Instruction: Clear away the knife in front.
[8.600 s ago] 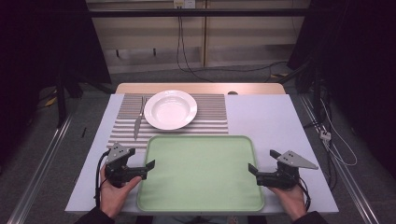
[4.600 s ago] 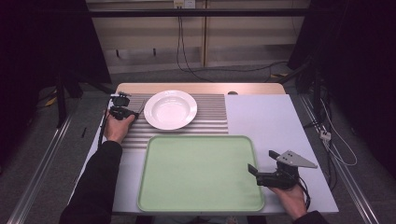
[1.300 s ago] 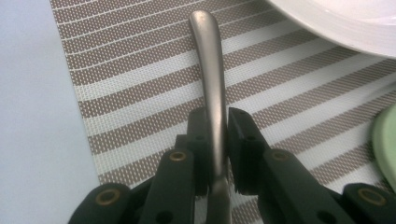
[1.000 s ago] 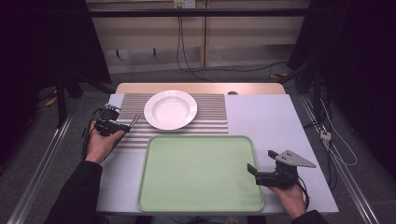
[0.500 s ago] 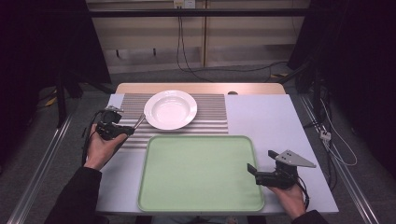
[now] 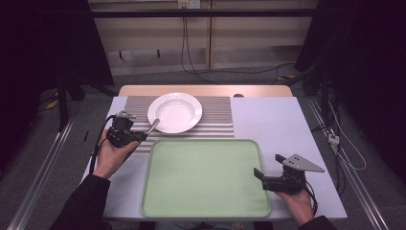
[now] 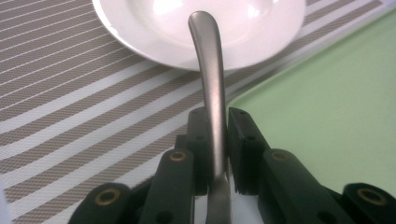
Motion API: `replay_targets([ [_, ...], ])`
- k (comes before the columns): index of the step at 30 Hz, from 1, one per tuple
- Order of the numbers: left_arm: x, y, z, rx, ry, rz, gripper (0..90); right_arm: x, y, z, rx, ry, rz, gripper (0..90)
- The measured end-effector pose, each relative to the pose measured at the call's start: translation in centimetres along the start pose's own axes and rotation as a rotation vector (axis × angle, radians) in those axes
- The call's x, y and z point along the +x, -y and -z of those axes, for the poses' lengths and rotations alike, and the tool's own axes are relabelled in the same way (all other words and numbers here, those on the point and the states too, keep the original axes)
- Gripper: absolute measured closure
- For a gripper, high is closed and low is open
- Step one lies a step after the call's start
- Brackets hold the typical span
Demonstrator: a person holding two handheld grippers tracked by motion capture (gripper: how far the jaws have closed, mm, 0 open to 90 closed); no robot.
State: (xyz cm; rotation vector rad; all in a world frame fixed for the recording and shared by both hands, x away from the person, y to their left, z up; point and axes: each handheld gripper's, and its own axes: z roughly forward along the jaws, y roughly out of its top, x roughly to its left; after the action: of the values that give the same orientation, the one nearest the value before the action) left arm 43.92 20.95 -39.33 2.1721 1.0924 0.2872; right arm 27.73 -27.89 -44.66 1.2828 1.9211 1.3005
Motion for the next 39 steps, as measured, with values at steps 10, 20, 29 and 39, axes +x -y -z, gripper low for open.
replay_targets([
  [10, -1.7, -0.1, -0.3, 0.008, 0.021, -0.015, 79.9, 0.1, 0.0, 0.0, 0.0, -0.004, 0.002, 1.9],
  [20, -3.9, -0.2, -0.7, 0.013, 0.03, -0.034, 79.9, 0.1, 0.0, 0.1, -0.002, -0.007, 0.003, 1.9],
  [29, -5.8, -0.3, -0.9, 0.015, 0.042, -0.034, 79.9, 0.1, 0.0, 0.1, 0.002, -0.003, 0.002, 1.9],
  [39, -8.6, 0.6, -2.4, 0.037, 0.055, -0.084, 79.9, 0.1, 0.0, 0.1, -0.001, -0.006, 0.003, 1.9],
])
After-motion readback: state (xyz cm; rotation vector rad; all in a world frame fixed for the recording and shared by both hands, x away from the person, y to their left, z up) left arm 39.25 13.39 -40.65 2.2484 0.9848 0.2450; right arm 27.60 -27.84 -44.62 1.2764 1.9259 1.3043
